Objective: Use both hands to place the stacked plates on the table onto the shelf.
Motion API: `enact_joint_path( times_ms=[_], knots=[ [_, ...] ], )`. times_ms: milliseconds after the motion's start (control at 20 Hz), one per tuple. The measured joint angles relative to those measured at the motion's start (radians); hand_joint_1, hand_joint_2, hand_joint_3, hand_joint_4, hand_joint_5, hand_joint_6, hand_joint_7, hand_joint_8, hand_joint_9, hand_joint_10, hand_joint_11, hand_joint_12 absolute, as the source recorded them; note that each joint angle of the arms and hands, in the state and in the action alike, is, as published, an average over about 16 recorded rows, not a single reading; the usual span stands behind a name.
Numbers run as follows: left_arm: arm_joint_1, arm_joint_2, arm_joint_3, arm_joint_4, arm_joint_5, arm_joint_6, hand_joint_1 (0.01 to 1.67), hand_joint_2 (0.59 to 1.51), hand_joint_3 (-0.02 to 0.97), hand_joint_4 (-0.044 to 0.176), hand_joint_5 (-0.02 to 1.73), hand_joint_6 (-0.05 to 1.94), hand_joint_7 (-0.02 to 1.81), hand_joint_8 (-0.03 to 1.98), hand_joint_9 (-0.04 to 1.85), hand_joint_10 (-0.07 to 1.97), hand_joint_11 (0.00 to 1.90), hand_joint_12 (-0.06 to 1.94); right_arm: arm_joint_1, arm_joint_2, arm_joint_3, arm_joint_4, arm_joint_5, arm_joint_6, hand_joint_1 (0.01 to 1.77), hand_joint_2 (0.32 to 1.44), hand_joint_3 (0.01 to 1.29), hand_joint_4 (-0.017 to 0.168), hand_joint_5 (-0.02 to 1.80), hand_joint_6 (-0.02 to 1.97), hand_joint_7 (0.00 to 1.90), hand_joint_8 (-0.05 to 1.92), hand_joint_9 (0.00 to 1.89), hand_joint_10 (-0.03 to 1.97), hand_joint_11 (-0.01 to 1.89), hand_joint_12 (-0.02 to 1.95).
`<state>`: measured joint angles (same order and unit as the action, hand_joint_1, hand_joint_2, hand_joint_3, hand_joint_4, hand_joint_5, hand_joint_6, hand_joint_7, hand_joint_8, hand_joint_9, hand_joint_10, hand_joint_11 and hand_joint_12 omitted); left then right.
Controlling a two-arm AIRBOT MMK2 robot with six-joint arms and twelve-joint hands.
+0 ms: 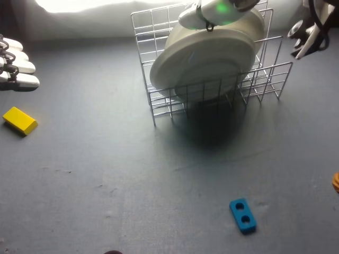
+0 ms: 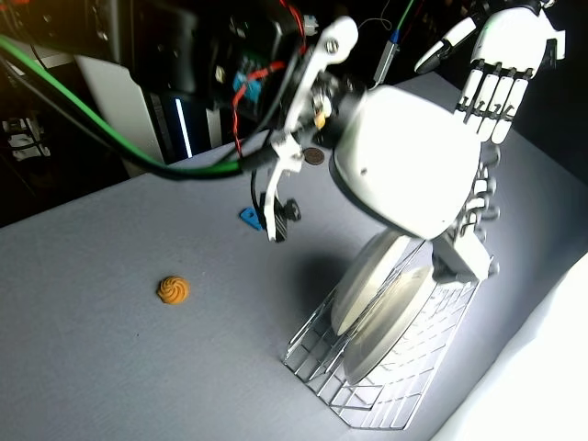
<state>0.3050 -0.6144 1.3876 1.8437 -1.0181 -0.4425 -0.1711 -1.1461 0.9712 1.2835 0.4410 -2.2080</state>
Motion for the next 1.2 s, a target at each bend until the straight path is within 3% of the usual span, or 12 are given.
enact_joint_path(
  times_ms=[550,900,1200],
  knots=[
    [-0.001,0.0,0.005,0.0,-0.008,-0.009,0.02,1.007,0.009,0.007,0.02,0.02,0.02,-0.01,0.02,0.01,0.01,-0.01,0.008,0.183,-0.225,-0.132,0.102,-0.03,0.87,0.98,0.01,0.001,0.85,0.04,0.95,0.02,0.92,0.03,0.45,1.09],
    [-0.012,0.0,0.004,0.006,-0.016,-0.017,0.02,1.009,0.009,0.008,0.02,0.02,0.02,-0.01,0.02,0.01,0.01,-0.01,-0.005,0.305,-0.326,-0.133,0.101,-0.055,0.85,0.98,0.01,-0.001,0.86,0.04,0.94,0.02,0.91,0.03,0.42,1.1],
    [-0.026,0.001,-0.004,0.015,-0.02,-0.023,0.02,1.013,0.01,0.008,0.03,0.02,0.04,-0.01,0.03,0.01,0.02,-0.01,-0.016,0.353,-0.354,-0.135,0.082,-0.042,0.81,1.0,0.01,0.0,0.87,0.04,0.94,0.02,0.89,0.03,0.38,1.1]
  ],
)
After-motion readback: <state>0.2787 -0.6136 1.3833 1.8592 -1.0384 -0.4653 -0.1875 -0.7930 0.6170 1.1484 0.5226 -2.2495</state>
